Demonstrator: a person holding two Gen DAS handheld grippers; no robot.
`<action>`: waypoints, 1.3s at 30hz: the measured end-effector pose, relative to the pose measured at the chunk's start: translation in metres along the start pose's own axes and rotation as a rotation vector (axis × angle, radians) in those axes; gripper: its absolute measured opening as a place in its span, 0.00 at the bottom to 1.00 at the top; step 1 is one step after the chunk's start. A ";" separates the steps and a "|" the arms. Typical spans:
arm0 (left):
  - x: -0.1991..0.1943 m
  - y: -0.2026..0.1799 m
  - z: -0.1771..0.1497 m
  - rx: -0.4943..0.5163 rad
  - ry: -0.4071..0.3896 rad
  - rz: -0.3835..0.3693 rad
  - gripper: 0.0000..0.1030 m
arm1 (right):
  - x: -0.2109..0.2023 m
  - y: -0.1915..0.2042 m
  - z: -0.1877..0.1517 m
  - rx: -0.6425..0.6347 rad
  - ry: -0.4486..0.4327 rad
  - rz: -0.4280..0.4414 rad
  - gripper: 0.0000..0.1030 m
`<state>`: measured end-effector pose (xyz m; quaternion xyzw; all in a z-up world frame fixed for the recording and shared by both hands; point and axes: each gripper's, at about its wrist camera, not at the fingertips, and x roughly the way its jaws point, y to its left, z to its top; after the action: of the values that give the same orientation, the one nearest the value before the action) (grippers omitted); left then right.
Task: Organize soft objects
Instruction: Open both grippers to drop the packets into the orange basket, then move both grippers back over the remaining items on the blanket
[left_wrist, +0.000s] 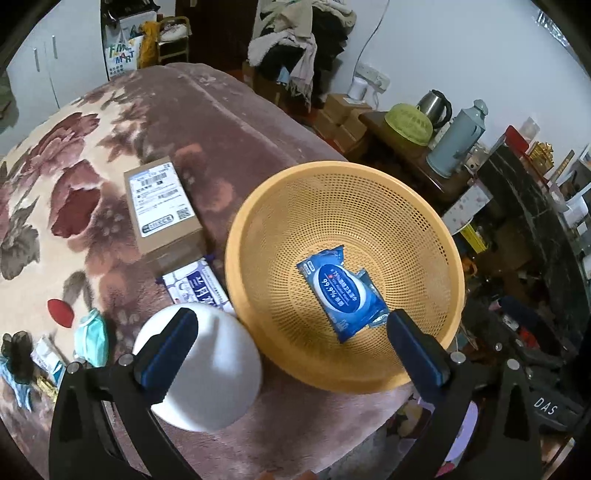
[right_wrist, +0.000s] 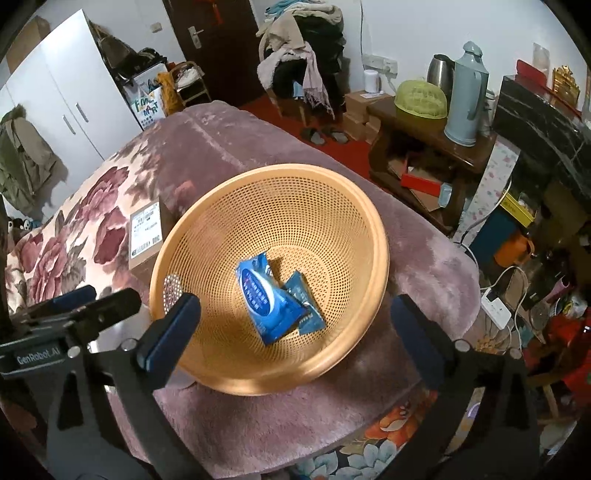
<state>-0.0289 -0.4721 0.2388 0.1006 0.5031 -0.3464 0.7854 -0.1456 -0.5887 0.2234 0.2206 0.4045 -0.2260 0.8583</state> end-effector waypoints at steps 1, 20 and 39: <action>-0.002 0.001 -0.001 -0.002 -0.002 0.000 0.99 | -0.001 0.001 -0.001 -0.002 -0.001 0.001 1.00; -0.049 0.048 -0.026 -0.034 -0.059 0.023 0.99 | -0.024 0.057 -0.013 -0.109 -0.015 0.028 1.00; -0.081 0.138 -0.063 -0.145 -0.083 0.080 0.99 | -0.024 0.141 -0.036 -0.258 0.009 0.068 1.00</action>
<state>-0.0056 -0.3023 0.2527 0.0490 0.4896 -0.2812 0.8239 -0.1011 -0.4503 0.2492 0.1230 0.4264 -0.1419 0.8848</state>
